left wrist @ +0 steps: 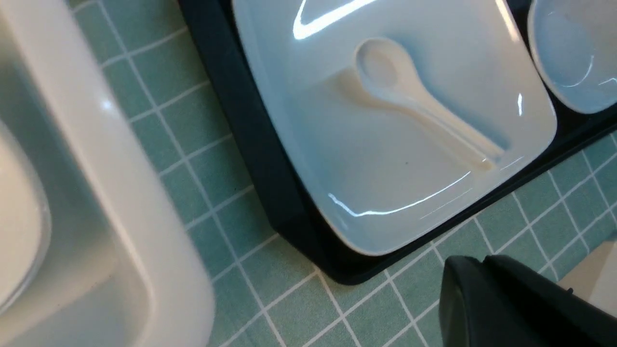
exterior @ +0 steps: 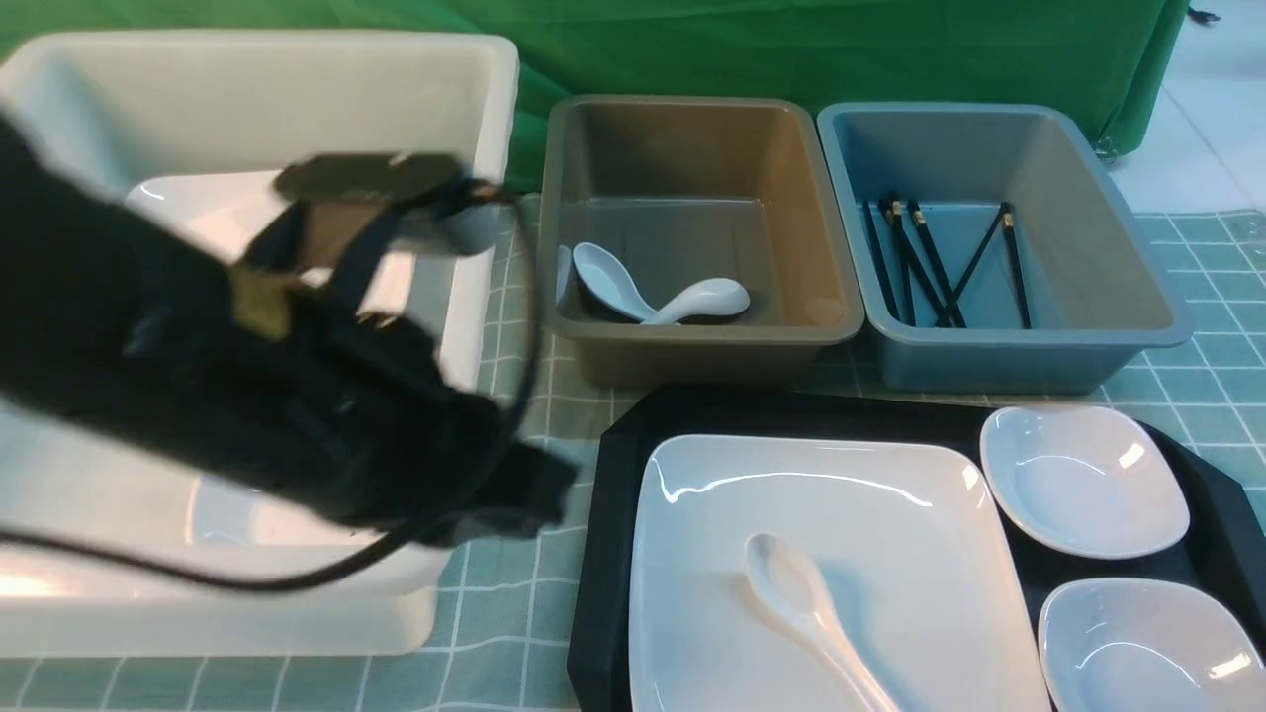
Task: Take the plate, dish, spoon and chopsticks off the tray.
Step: Use the left arm to grab a soup spoon from the plate
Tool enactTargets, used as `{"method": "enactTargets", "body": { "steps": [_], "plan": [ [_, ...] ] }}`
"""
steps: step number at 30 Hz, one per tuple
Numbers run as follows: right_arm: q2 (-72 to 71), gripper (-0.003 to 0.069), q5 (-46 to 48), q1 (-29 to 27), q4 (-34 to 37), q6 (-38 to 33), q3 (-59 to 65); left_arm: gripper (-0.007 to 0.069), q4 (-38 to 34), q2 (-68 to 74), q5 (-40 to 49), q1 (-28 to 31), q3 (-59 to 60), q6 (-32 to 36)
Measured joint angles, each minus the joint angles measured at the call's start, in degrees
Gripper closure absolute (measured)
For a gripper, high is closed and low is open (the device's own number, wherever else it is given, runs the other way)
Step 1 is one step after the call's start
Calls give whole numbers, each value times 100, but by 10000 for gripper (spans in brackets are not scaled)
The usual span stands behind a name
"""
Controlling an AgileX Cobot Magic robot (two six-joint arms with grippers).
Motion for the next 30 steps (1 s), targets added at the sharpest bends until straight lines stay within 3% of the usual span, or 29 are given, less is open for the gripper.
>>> {"method": "enactTargets", "body": {
  "steps": [4,9,15,25,26,28,30],
  "plan": [
    [-1515,636,-217,0,-22,0,2099,616,409,1291,8,-849,-933,-479],
    [-2371,636,-321,0,-40,-65,3567,610,299,2794,38,-1491,-1524,-1154],
    [-2703,636,-361,0,-50,-152,3781,526,155,3683,254,-1555,-2068,-2179],
    [-2795,636,-391,0,-50,-156,3785,271,-200,4215,17,-1555,-2278,-2508],
    [-2795,636,-397,0,-50,-156,3785,271,-200,4215,12,-1555,-2278,-2508],
    [-2795,636,-414,0,-50,-156,3785,197,-193,4279,-201,-1555,-2278,-2638],
    [-2795,636,-435,0,-50,-156,3785,180,-193,4301,-329,-1555,-2278,-2675]
  ]
}}
